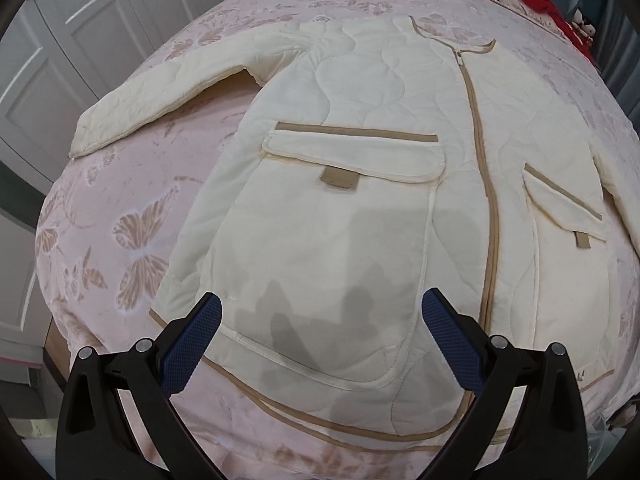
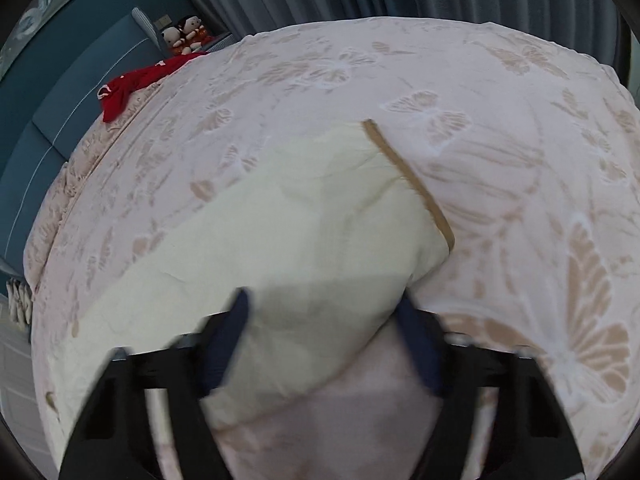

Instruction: Fold large clothes

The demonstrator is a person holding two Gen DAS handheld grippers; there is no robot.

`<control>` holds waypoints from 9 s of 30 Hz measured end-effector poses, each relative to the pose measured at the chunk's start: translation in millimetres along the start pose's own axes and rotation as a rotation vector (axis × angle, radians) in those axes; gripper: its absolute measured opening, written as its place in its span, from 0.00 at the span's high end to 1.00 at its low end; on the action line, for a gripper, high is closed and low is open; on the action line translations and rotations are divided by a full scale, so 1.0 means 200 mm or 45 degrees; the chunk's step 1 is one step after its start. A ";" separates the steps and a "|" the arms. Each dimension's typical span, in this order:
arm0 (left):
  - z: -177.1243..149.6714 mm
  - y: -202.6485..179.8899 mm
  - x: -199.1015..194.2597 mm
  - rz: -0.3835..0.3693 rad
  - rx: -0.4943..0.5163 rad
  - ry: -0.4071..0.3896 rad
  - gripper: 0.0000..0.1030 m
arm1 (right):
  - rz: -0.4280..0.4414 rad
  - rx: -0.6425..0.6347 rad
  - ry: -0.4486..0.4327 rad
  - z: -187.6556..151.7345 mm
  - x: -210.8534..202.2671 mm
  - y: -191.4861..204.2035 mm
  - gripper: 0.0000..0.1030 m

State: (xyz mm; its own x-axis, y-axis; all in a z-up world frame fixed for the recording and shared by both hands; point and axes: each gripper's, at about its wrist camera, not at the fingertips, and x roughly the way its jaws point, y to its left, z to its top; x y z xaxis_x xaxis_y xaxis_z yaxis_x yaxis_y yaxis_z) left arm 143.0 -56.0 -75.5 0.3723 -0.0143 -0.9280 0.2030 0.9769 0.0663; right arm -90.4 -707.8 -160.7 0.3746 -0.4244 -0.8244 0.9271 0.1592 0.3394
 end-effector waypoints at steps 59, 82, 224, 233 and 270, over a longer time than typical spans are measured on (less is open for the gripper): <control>1.05 0.03 0.17 -0.406 -0.197 -0.390 0.94 | 0.741 -0.499 0.260 -0.93 -0.25 1.49 0.86; 0.75 -0.13 0.73 0.002 0.022 -0.325 0.93 | 0.392 -0.913 0.172 -1.25 0.00 1.44 0.85; 0.89 0.47 0.63 -0.595 -0.739 -0.067 0.42 | 0.176 -1.114 0.173 -1.10 -0.16 1.80 0.94; 1.00 0.23 0.41 -0.473 -0.445 -0.212 0.43 | 0.373 -1.086 0.072 -1.19 -0.53 1.84 0.89; 0.80 -0.04 0.76 0.099 0.014 -0.416 0.52 | 0.372 -1.218 0.054 -1.70 -0.12 1.77 0.99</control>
State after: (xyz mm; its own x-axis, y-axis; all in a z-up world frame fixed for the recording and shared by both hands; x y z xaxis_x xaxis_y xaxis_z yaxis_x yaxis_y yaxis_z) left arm 343.0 -100.3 -159.2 0.6574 -0.0089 -0.7535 0.1715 0.9755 0.1380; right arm 232.8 -337.7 -175.4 0.5723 -0.2247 -0.7886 0.4120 0.9103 0.0396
